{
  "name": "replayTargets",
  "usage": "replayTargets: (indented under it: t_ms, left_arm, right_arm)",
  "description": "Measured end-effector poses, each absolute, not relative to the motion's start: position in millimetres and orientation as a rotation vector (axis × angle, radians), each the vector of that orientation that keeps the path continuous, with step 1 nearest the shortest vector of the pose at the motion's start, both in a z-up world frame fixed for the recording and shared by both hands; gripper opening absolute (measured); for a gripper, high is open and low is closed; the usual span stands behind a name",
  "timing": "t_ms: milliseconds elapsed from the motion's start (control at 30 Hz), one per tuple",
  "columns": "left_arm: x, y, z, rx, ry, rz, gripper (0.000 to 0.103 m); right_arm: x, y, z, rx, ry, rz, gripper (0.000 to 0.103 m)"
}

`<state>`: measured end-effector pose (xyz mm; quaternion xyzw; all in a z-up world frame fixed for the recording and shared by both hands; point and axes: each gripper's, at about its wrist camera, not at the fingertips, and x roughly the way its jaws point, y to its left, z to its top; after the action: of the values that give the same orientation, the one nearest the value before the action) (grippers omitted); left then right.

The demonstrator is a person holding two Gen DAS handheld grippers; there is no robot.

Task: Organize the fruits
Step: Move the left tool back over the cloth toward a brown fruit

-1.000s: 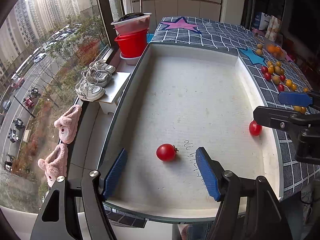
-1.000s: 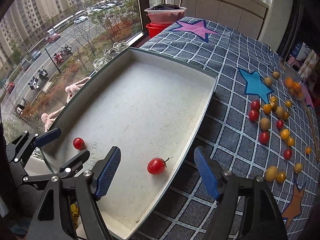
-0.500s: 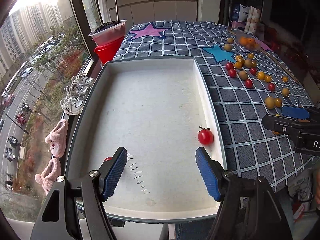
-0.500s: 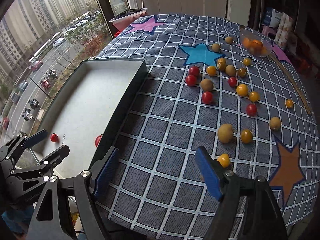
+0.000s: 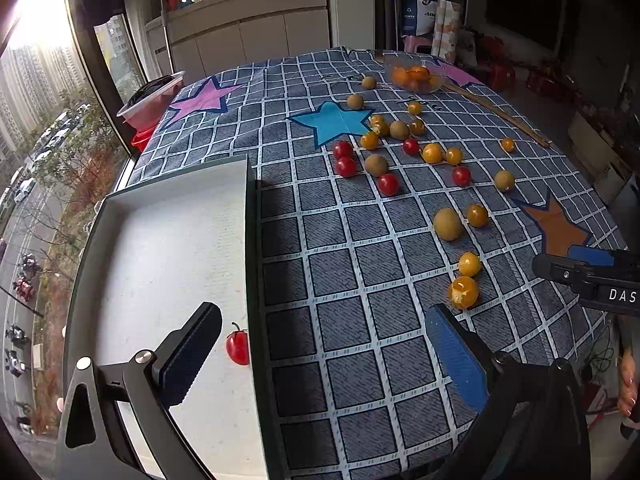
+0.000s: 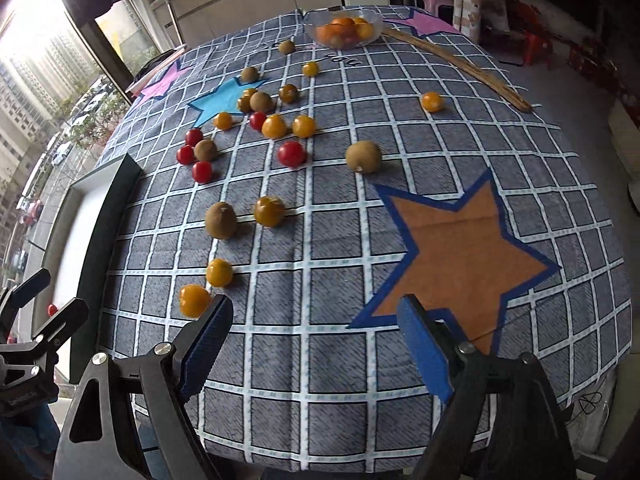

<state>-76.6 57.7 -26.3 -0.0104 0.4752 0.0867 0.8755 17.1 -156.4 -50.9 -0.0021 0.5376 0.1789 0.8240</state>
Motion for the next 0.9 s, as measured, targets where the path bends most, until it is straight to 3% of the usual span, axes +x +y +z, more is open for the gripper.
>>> replayTargets:
  t_ms: [300,800,833,900]
  left_arm:
    - [-25,21,-47,-0.008,1.031,0.133,0.103]
    - [24,-1,-67,0.042,1.073,0.099,0.102]
    - [25,-3,-68,0.043,1.075,0.096,0.100]
    - [29,-5,-72,0.042,1.095,0.089,0.084]
  right_arm:
    - [44,-188,-60,0.000,1.124,0.307,0.087]
    - [101,-149,-66,-0.070,1.067,0.345,0.086]
    - [103,-147,-68,-0.074,1.069,0.343,0.086]
    - [106,-143,-70,-0.078,1.076,0.344,0.081]
